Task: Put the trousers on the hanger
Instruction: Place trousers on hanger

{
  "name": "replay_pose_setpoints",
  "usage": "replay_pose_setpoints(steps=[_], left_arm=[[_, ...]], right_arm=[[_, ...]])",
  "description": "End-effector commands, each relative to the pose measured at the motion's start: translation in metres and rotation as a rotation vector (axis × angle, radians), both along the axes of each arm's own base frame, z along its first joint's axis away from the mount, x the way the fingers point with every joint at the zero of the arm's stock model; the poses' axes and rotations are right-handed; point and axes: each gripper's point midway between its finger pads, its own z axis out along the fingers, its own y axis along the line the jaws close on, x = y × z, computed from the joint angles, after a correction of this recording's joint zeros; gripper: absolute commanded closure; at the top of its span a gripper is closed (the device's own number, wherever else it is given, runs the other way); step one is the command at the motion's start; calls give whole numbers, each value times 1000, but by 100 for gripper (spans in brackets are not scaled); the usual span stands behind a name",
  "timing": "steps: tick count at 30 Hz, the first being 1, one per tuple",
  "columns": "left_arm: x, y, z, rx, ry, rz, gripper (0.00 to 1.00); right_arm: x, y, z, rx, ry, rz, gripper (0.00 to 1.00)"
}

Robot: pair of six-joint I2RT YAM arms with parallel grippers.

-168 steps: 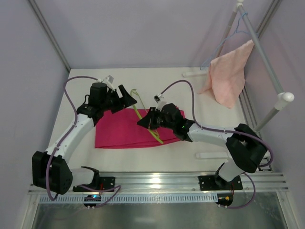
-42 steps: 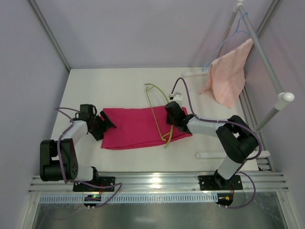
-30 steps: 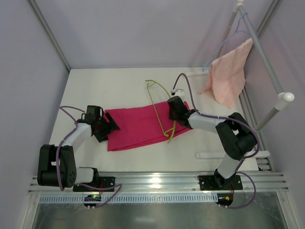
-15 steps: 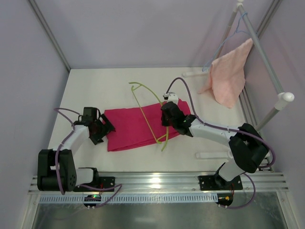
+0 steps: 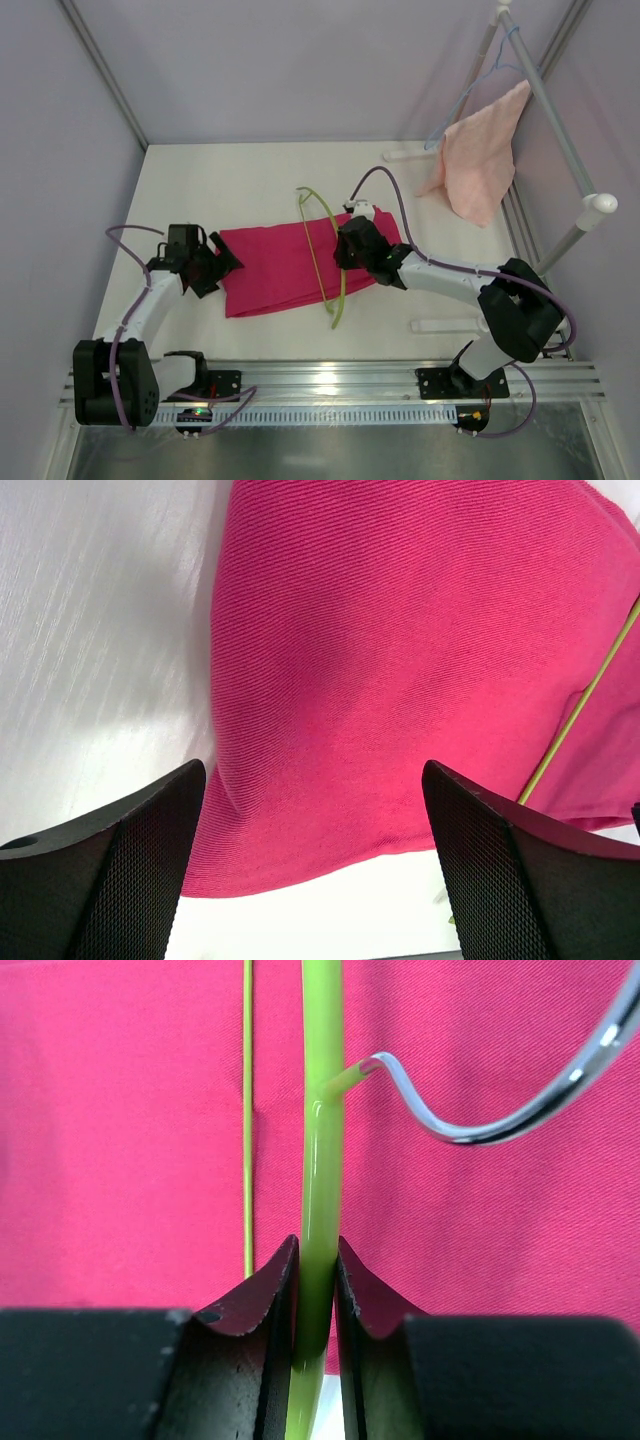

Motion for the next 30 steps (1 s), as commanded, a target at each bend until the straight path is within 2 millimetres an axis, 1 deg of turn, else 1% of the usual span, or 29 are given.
replay_pose_setpoints(steps=[1, 2, 6, 8, 9, 12, 13, 14, 16, 19, 23, 24, 26, 27, 29, 30], left_arm=[[3, -2, 10, -8, -29, -19, 11], [2, -1, 9, -7, -27, -18, 11], [1, 2, 2, 10, -11, -10, 11], [-1, 5, -2, 24, 4, 0, 12], [-2, 9, -5, 43, 12, 17, 11], [-5, 15, -15, 69, 36, 40, 12], [-6, 16, -19, 73, 50, 46, 14], [-7, 16, -21, 73, 55, 47, 14], [-11, 17, -29, 78, 76, 52, 17], [-14, 18, -34, 78, 86, 65, 22], [-20, 23, -39, 96, 98, 103, 24], [-21, 29, -39, 123, 101, 127, 29], [-25, 37, -42, 156, 106, 170, 33], [-24, 40, -39, 163, 93, 183, 36], [-27, 43, -37, 177, 94, 200, 39], [-27, 44, -33, 178, 80, 210, 41]], right_arm=[[6, 20, 19, 125, -40, 23, 77], [5, 21, 17, 130, -36, 27, 77], [7, 24, 26, 166, -64, 28, 77], [10, 26, 32, 180, -80, 24, 73], [11, 26, 31, 173, -79, 23, 72], [14, 31, 32, 178, -77, 29, 71], [15, 34, 35, 189, -77, 31, 80], [15, 34, 32, 186, -71, 28, 86], [16, 33, 31, 183, -68, 20, 96], [15, 28, 28, 161, -69, 10, 96], [15, 19, 26, 138, -71, 2, 96], [16, 16, 25, 136, -71, -5, 96], [17, 13, 25, 139, -71, -11, 96], [17, 12, 26, 141, -71, -12, 96], [17, 12, 25, 144, -69, -12, 96], [17, 12, 25, 143, -70, -11, 96]])
